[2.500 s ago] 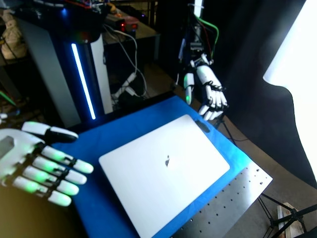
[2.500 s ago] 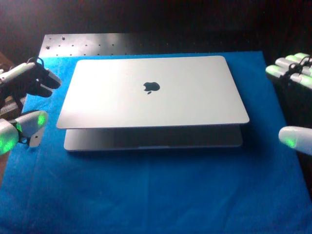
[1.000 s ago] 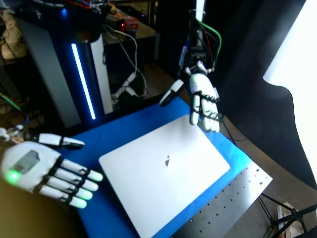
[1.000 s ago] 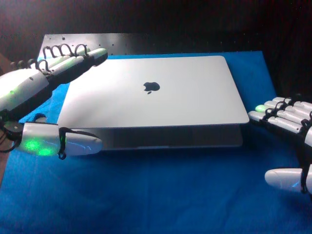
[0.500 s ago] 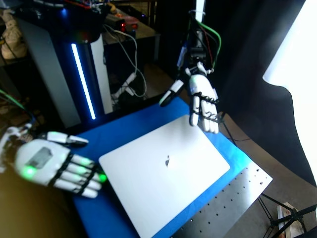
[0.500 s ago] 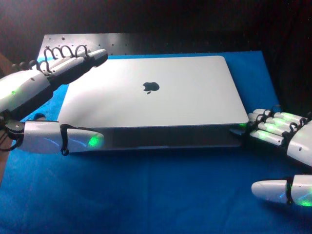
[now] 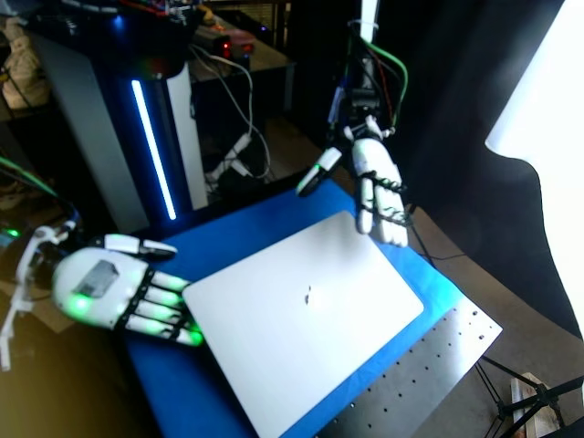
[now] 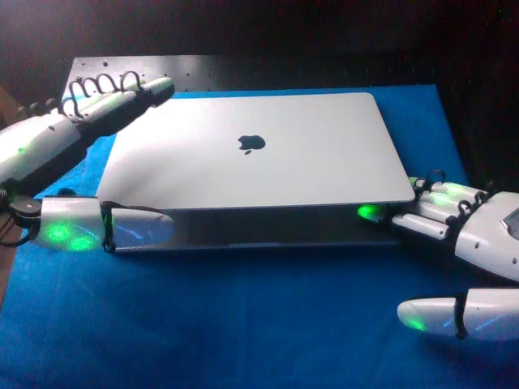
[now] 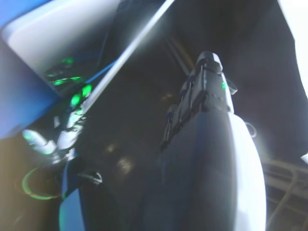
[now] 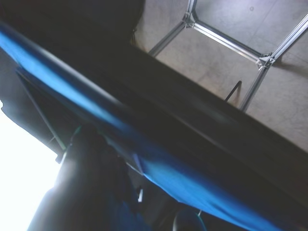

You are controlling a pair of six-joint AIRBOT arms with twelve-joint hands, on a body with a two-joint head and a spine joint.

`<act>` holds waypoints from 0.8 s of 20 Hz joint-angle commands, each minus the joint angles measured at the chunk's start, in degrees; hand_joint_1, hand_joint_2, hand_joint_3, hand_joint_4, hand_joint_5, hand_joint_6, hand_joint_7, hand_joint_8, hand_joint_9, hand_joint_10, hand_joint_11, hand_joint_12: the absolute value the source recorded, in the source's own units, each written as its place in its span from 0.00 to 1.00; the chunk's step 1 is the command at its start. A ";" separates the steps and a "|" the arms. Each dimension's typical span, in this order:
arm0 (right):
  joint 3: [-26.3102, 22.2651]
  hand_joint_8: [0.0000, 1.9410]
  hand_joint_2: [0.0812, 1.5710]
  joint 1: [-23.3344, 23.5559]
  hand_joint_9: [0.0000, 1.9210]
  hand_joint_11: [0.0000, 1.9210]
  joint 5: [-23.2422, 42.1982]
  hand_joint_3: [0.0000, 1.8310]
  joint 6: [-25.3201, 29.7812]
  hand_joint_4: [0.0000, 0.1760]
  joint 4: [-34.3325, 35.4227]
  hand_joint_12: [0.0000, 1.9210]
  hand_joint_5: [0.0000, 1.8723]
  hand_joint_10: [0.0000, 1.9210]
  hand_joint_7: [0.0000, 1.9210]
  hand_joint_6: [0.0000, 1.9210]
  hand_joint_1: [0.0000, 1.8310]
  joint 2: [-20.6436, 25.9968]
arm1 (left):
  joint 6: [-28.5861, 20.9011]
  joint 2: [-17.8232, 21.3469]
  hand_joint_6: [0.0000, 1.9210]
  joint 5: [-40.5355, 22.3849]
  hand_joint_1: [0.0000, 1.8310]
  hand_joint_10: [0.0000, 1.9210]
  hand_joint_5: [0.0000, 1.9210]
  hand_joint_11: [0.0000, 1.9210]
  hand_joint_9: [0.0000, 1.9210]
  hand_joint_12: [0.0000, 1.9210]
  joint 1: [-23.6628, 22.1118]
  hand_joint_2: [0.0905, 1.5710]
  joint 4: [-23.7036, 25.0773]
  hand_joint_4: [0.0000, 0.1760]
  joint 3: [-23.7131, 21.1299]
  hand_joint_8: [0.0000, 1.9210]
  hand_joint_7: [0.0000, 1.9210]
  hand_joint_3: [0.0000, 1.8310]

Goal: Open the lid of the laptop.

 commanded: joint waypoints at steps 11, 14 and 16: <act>1.99 0.00 0.77 3.79 0.00 0.00 4.82 0.00 0.18 0.00 -2.06 0.00 0.00 0.00 0.00 0.00 0.00 -3.17 | -0.30 -0.64 0.00 -7.33 0.26 0.00 0.00 0.00 0.00 0.00 -0.59 0.53 -0.32 1.00 0.35 0.00 0.00 0.00; 2.68 0.00 0.78 5.10 0.00 0.00 2.88 0.00 0.18 0.00 -3.58 0.00 0.00 0.00 0.00 0.00 0.00 -4.27 | -0.30 -0.82 0.00 -7.18 0.27 0.00 0.00 0.00 0.00 0.00 -0.59 0.53 -0.34 1.00 0.51 0.00 0.00 0.00; 3.16 0.00 0.78 5.48 0.00 0.00 1.76 0.00 0.18 0.00 -4.38 0.00 0.00 0.00 0.00 0.00 0.00 -5.11 | -0.30 -1.16 0.00 -6.81 0.24 0.00 0.00 0.00 0.00 0.00 -0.59 0.53 -0.28 1.00 0.73 0.00 0.00 0.00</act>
